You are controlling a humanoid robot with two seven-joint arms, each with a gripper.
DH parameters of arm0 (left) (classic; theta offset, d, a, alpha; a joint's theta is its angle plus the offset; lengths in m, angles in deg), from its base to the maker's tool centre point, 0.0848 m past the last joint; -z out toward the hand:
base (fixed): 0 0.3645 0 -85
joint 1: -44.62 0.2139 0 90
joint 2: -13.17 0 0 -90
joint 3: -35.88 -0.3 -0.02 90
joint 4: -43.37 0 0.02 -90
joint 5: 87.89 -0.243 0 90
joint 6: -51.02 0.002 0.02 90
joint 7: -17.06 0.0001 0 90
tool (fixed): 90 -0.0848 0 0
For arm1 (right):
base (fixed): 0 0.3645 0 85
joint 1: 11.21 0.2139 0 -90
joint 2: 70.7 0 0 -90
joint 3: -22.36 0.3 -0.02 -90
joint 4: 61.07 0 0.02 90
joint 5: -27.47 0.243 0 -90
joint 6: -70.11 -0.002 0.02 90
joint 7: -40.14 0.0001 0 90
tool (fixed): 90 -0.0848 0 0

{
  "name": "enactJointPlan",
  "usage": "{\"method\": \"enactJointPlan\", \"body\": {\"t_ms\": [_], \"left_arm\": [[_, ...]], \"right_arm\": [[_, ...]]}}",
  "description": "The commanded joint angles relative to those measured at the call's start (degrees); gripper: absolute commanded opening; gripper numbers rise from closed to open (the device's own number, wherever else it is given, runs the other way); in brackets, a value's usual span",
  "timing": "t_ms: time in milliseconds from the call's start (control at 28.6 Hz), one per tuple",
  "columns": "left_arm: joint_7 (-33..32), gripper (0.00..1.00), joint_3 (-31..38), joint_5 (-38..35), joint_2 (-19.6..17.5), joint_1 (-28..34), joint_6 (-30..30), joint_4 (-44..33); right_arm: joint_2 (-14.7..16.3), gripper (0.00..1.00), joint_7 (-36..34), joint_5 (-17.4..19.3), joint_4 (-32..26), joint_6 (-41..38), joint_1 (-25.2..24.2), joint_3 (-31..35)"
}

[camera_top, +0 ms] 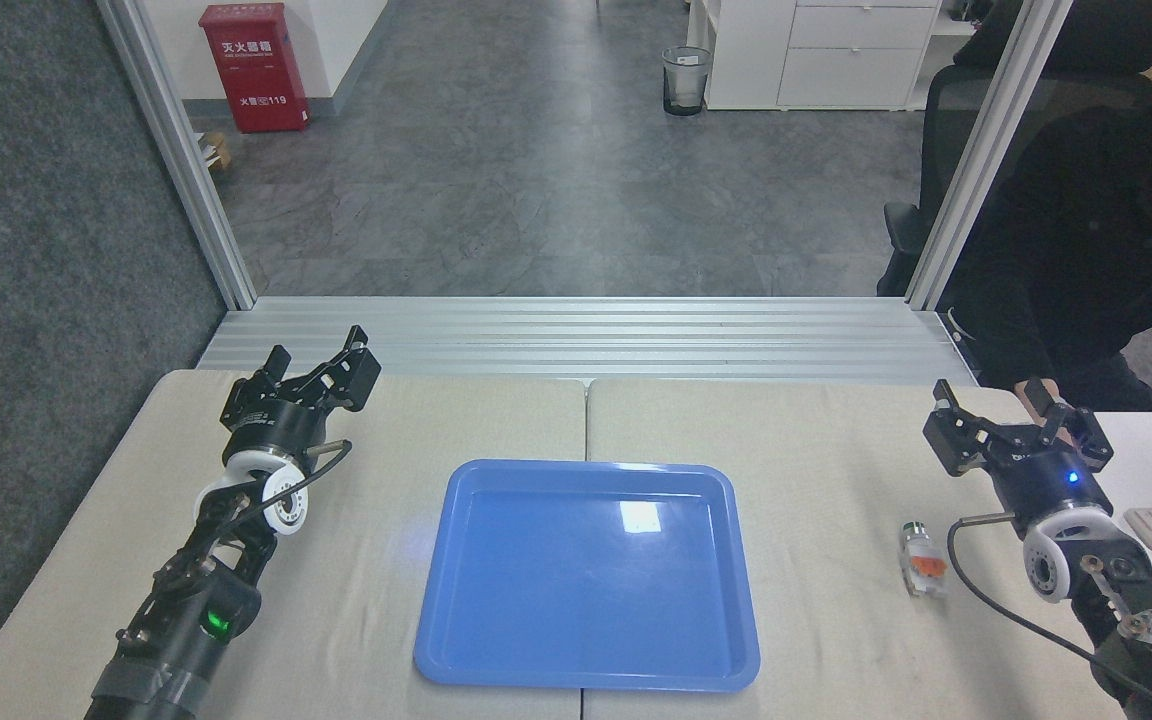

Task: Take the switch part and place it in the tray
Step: 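Close the right gripper on the switch part and lift it, then carry the switch part with the right gripper over the blue tray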

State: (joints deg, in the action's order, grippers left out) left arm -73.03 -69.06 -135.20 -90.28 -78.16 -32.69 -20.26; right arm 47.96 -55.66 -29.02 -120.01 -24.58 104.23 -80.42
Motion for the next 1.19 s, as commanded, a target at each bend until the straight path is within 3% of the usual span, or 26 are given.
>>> {"method": "enactJointPlan", "body": {"t_ms": [0, 280, 595, 770, 910, 1085, 1120, 1155], "left_arm": [[0.01, 1.0, 0.0, 0.02, 0.0, 0.0, 0.03, 0.0], [0.01, 1.0, 0.0, -0.06, 0.0, 0.0, -0.05, 0.0], [0.01, 1.0, 0.0, 0.02, 0.0, 0.0, 0.03, 0.0], [0.01, 1.0, 0.0, 0.02, 0.0, 0.0, -0.05, 0.0], [0.01, 1.0, 0.0, 0.02, 0.0, 0.09, 0.03, 0.0], [0.01, 1.0, 0.09, 0.02, 0.0, 0.0, 0.03, 0.0], [0.01, 1.0, 0.0, 0.02, 0.0, 0.0, 0.03, 0.0], [0.01, 1.0, 0.0, 0.02, 0.0, 0.0, 0.03, 0.0]], "right_arm": [[-1.14, 0.99, 0.26, -0.11, 0.05, -0.14, -4.08, -1.27], [-4.91, 0.99, 1.32, -0.64, 1.81, 1.88, -10.32, -3.74], [-7.12, 0.98, 1.23, -0.64, 8.66, 4.43, -11.73, -4.62], [-8.0, 0.94, 1.05, -0.64, 9.02, 4.51, -11.64, -5.15], [-8.7, 0.68, 0.61, -0.38, 9.11, 4.6, -11.64, -4.97], [-9.05, 0.43, -0.88, 0.06, 8.06, 4.43, -11.47, -4.09], [-9.05, 0.28, -0.88, 0.15, 7.53, 4.25, -11.38, -4.0], [-8.88, 0.04, -0.88, 0.41, 6.65, 3.99, -11.38, -3.92]]}}
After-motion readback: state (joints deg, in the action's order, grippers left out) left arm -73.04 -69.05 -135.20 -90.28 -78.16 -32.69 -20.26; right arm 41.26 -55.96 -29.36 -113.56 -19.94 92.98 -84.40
